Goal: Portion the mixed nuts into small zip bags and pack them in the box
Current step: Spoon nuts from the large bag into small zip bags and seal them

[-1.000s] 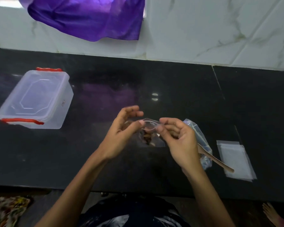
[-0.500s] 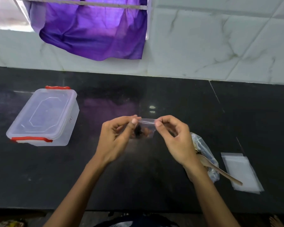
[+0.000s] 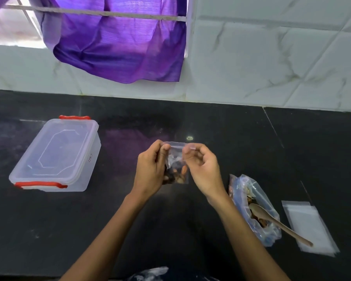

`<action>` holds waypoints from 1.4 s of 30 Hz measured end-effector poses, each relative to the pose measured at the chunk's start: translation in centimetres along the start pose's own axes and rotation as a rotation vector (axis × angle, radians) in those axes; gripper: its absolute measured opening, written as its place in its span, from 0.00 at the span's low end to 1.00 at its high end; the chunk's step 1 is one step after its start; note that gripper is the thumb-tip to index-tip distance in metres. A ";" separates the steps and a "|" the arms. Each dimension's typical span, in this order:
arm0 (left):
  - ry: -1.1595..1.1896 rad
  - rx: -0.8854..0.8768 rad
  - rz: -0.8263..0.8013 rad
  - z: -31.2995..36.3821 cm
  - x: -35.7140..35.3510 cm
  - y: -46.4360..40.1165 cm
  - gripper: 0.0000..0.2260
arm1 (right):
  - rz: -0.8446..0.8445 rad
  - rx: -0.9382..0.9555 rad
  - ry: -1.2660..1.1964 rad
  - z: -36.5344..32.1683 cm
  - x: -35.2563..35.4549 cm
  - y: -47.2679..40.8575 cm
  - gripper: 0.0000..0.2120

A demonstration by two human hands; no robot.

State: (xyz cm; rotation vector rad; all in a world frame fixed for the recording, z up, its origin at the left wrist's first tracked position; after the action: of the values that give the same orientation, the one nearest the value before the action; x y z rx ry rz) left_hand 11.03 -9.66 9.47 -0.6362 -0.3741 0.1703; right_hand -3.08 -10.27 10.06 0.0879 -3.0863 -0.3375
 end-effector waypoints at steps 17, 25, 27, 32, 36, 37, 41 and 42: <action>0.313 0.326 0.050 -1.0 -1.5 1.2 0.05 | 0.017 -0.307 -0.161 3.3 -1.7 -1.4 0.07; 0.369 0.570 0.166 -2.0 -1.5 2.2 0.08 | 0.066 -0.379 -0.207 4.9 -1.6 -1.2 0.09; 0.458 0.643 0.205 -2.0 -1.6 2.4 0.09 | 0.082 -0.361 -0.217 4.9 -1.5 -1.3 0.08; 0.502 0.685 0.132 -1.8 -1.5 2.4 0.11 | 0.097 -0.366 -0.249 4.8 -1.4 -1.6 0.07; 0.464 0.668 0.048 -1.8 -1.4 2.3 0.14 | 0.093 -0.363 -0.252 4.7 -1.1 -1.6 0.08; 0.456 0.661 0.040 -1.9 -1.3 2.3 0.16 | 0.085 -0.369 -0.244 4.7 -1.0 -1.5 0.07; 0.455 0.644 0.054 -1.9 -0.9 2.1 0.17 | 0.079 -0.370 -0.260 4.7 -1.2 -1.2 0.08; 0.445 0.647 0.060 -2.1 -0.8 2.1 0.17 | 0.091 -0.357 -0.271 4.6 -1.2 -1.2 0.08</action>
State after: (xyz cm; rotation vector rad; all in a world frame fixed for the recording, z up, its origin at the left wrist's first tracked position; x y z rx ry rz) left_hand 10.97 -9.36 6.44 -0.0342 0.1366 0.1886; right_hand -2.03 -10.39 5.26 -0.1188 -3.2116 -0.9602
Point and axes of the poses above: each hand's wrist, its own y-axis away from the middle knuckle, its own x-axis out of the back of the hand, z = x × y, the point moved 5 cm from there along -y, towards the middle knuckle, and after that the axes turned 15 degrees about -x, right-handed, at the moved point
